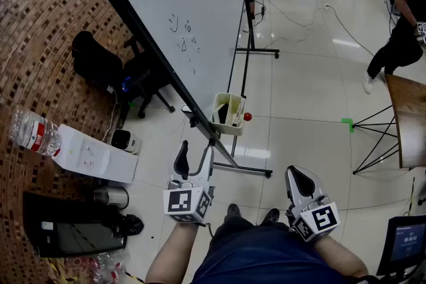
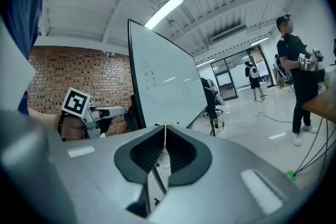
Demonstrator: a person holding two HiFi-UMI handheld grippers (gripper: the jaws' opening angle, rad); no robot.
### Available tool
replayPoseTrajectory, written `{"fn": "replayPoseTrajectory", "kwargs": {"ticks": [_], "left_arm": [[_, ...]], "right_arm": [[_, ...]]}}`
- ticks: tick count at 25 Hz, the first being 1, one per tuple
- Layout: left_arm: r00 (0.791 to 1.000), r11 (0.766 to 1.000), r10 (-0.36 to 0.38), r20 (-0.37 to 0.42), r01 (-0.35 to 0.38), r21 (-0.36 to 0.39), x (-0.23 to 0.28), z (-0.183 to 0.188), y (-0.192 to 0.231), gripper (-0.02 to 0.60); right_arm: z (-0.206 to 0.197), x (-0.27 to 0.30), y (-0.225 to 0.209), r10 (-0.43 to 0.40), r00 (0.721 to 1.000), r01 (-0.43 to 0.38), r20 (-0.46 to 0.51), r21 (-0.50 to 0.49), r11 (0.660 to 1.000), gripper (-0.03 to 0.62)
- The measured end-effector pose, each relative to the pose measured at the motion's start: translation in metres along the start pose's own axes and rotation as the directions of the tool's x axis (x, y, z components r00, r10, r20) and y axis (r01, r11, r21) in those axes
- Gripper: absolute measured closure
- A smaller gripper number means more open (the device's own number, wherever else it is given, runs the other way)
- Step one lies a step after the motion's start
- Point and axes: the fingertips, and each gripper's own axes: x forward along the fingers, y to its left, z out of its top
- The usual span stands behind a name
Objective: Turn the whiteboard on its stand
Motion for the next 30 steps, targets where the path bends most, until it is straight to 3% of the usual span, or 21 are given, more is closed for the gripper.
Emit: {"fn": "replayPoseTrajectory", "kwargs": {"ticks": [5,10,17,23,28,30], "left_arm": [[0.999,1.0,-0.015,0.03,0.015,0.006,0.028,0.002,0.005,0.311],[1.0,1.0,-0.021,0.012,0.02,0.02,0.053,0.005,0.001,0.3],[0.993,0.991,-0.121,0.012,0.12,0.057,0.091,-0.01,0.0,0.285],[0.976,0.976,-0.217,-0.02,0.218,0.016,0.113,-0.026,-0.011,0.293],[0.977,0.975,-0.209,-0.044,0.211,0.062,0.123,-0.032,-0.018,0.335],[0.982,0.98,-0.182,-0.052,0.185,0.067,0.126,-0.033,-0.022,0.396]], "right_arm": [[0.019,0.034,0.014,0.086,0.996,-0.086,0.017,-0.024,0.996,0.579],[0.035,0.085,0.035,0.165,0.986,-0.163,0.029,-0.06,0.985,0.579],[0.04,0.141,0.055,0.168,0.986,-0.168,-0.013,-0.116,0.979,0.579],[0.039,0.163,0.058,0.118,0.992,-0.124,-0.05,-0.146,0.981,0.579],[0.04,0.177,0.055,0.14,0.988,-0.149,-0.064,-0.152,0.977,0.579],[0.044,0.183,0.055,0.16,0.985,-0.167,-0.063,-0.152,0.974,0.579]]}}
